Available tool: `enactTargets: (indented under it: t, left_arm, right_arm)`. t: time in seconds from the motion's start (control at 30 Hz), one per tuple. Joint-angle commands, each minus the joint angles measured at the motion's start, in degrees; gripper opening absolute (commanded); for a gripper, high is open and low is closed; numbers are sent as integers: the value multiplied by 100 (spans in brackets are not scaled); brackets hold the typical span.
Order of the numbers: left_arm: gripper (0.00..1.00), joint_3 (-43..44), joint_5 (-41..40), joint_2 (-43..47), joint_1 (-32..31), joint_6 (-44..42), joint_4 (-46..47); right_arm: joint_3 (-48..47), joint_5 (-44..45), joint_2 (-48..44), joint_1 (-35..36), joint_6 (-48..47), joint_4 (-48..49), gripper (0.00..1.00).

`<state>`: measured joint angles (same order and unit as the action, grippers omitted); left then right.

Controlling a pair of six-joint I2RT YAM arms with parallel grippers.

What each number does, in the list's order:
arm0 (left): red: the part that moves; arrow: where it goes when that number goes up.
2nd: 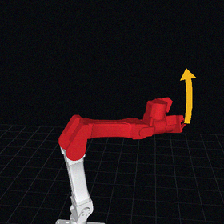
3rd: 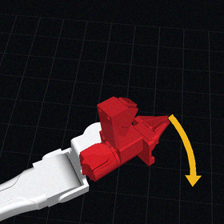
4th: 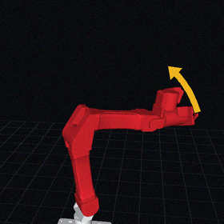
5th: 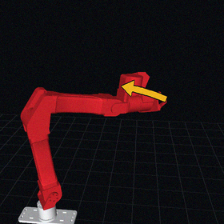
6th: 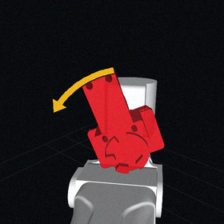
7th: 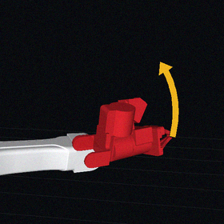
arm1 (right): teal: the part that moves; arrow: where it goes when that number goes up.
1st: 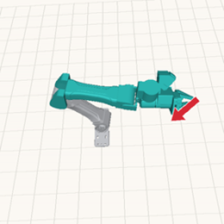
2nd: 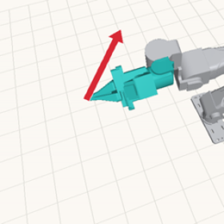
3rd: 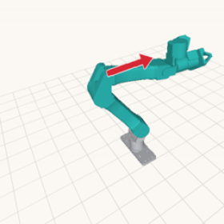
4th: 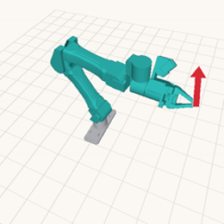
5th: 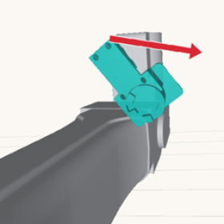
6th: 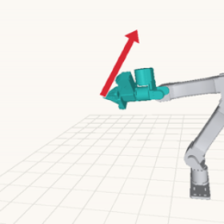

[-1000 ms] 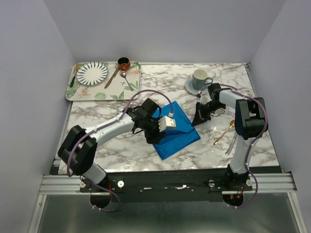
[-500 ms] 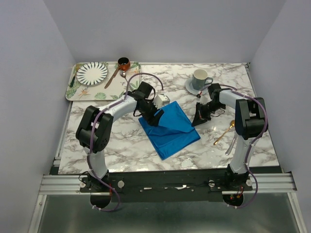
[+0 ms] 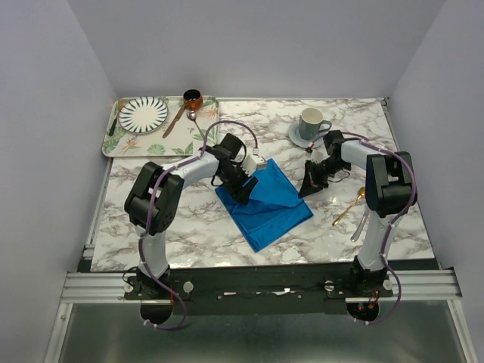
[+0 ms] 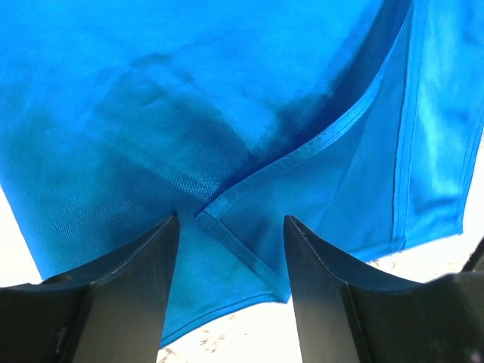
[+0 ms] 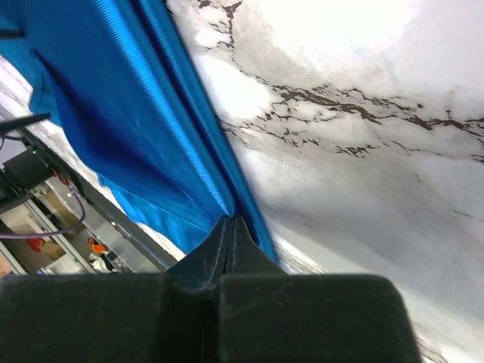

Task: Fold the napkin into a case and place the utensils inside
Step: Smooth out the crumpled napkin at the center of the board.

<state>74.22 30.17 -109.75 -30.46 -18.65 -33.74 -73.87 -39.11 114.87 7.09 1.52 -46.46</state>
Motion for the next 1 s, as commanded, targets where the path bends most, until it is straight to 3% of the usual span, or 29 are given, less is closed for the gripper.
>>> enactTargets:
  t: [0.0, 0.4, 0.67, 0.77, 0.97]
  left_arm:
    - [63, -241, 278, 244, -363, -217, -361]
    - [54, -821, 138, 1254, -803, -437, -80]
    - [45, -935, 1086, 1554, -1357, -1376, -1231]
    - [47, -1058, 921, 1711, -1323, -1352, -1136]
    - [54, -1085, 366, 1591, -383, -279, -230]
  right_arm:
    - [65, 115, 132, 29, 33, 49, 1]
    - [109, 193, 106, 29, 59, 67, 1]
    - [92, 290, 115, 29, 24, 58, 1]
    - [92, 290, 97, 29, -11, 32, 1]
    - [153, 299, 88, 38, -55, 31, 1]
